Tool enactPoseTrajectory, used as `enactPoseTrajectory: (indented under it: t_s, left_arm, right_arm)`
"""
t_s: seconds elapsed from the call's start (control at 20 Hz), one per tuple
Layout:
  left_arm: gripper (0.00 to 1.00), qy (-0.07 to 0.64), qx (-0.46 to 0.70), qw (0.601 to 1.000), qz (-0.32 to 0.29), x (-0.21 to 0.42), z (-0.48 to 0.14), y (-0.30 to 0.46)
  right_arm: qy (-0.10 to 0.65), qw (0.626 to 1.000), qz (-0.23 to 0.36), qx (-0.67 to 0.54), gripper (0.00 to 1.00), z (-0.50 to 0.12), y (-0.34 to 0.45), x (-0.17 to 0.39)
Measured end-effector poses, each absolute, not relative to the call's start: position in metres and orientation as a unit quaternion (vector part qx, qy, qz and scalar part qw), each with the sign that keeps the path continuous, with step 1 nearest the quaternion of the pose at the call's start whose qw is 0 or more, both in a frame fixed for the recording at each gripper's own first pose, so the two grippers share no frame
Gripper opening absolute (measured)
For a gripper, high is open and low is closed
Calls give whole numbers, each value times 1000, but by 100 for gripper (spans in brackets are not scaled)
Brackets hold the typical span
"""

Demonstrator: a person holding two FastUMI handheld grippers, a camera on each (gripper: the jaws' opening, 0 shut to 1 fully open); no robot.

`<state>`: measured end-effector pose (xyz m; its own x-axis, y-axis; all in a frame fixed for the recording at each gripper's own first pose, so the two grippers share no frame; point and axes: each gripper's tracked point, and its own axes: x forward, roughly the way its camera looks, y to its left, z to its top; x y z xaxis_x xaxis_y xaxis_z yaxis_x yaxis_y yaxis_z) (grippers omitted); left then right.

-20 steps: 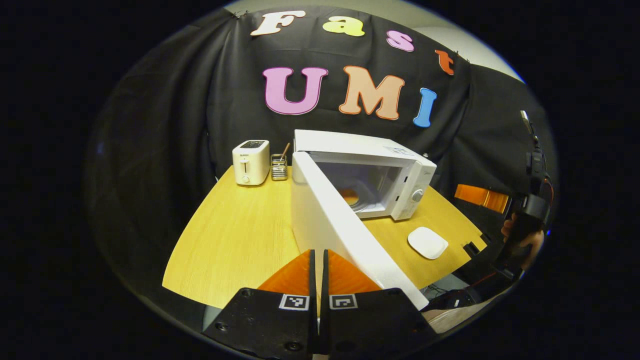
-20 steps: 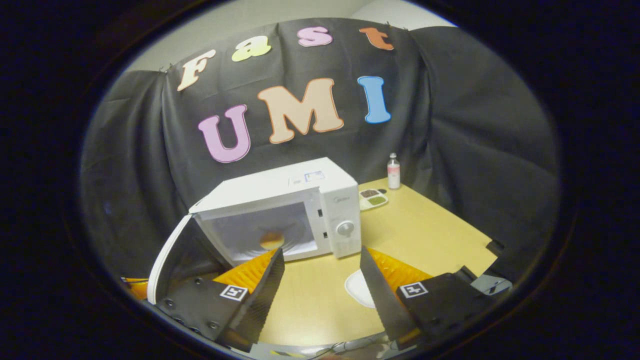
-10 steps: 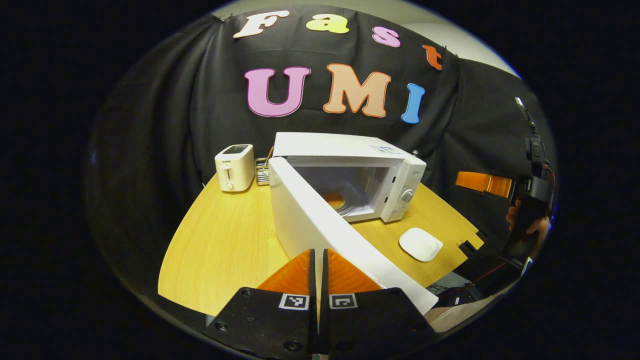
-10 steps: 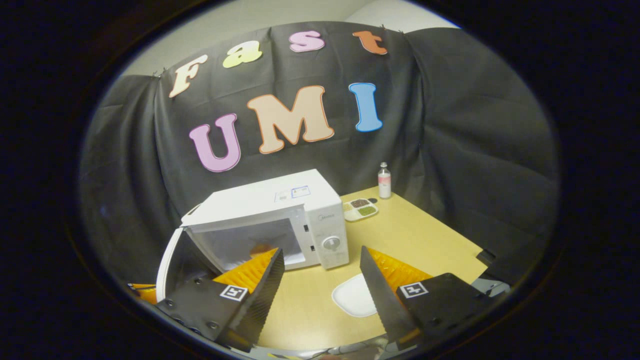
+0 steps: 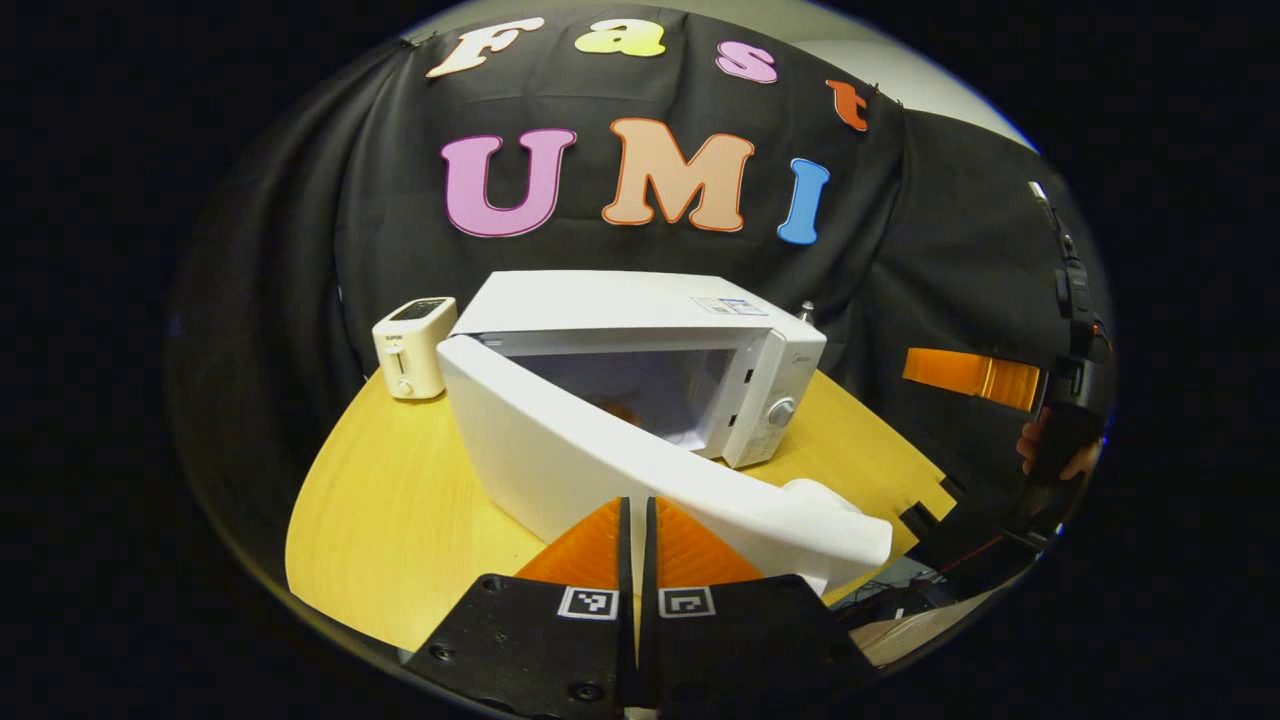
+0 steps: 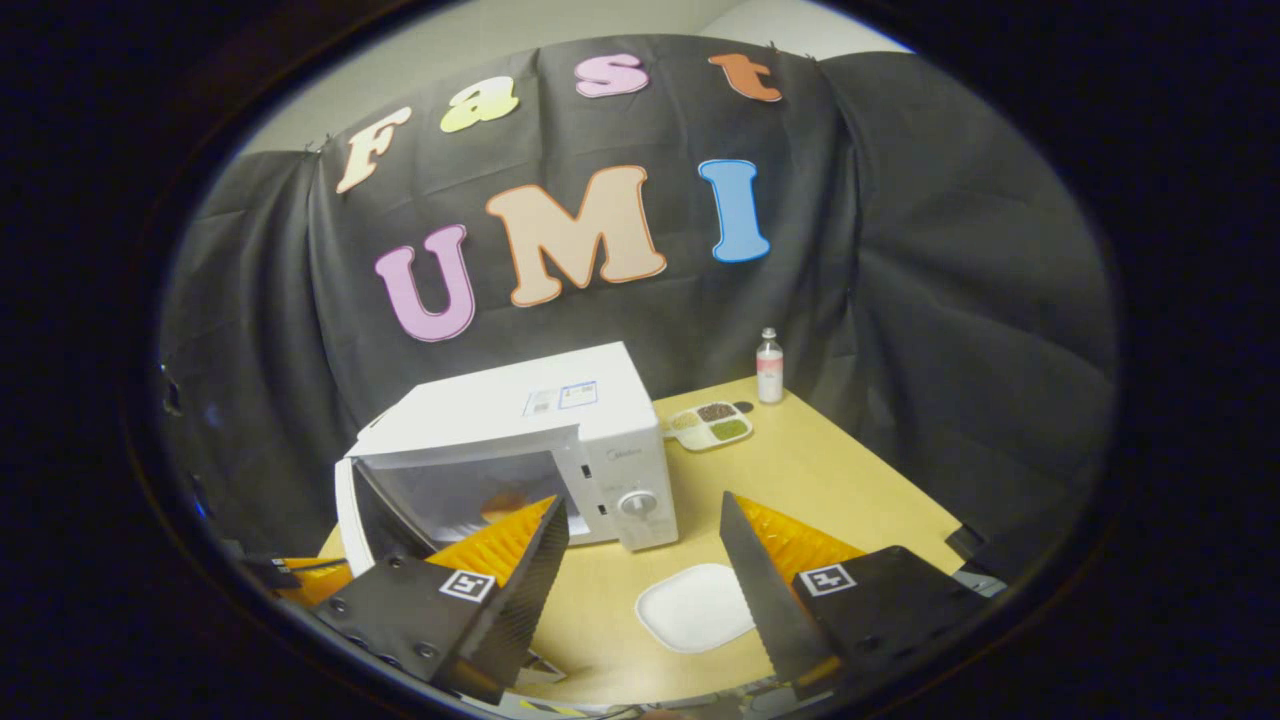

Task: Open the microwave oven with the left hand, put the food in, and close the microwave oven.

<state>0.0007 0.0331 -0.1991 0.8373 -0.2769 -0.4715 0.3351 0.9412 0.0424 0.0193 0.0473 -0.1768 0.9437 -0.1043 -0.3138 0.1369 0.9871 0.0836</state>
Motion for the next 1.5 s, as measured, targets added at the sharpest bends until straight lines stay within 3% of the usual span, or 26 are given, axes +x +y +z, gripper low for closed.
enactPoseTrajectory:
  t_s: [0.05,0.65,1.5]
  left_arm:
    - [1,236,59,957,-161,5,-200,24]
    - [1,229,38,960,-154,52,-216,-47]
    - [1,226,33,965,-125,107,-217,-93]
  right_arm:
    - [157,984,-60,52,89,-179,41,22]
    - [170,984,-44,41,89,-184,-3,36]
    - [180,983,-22,35,89,-198,-36,42]
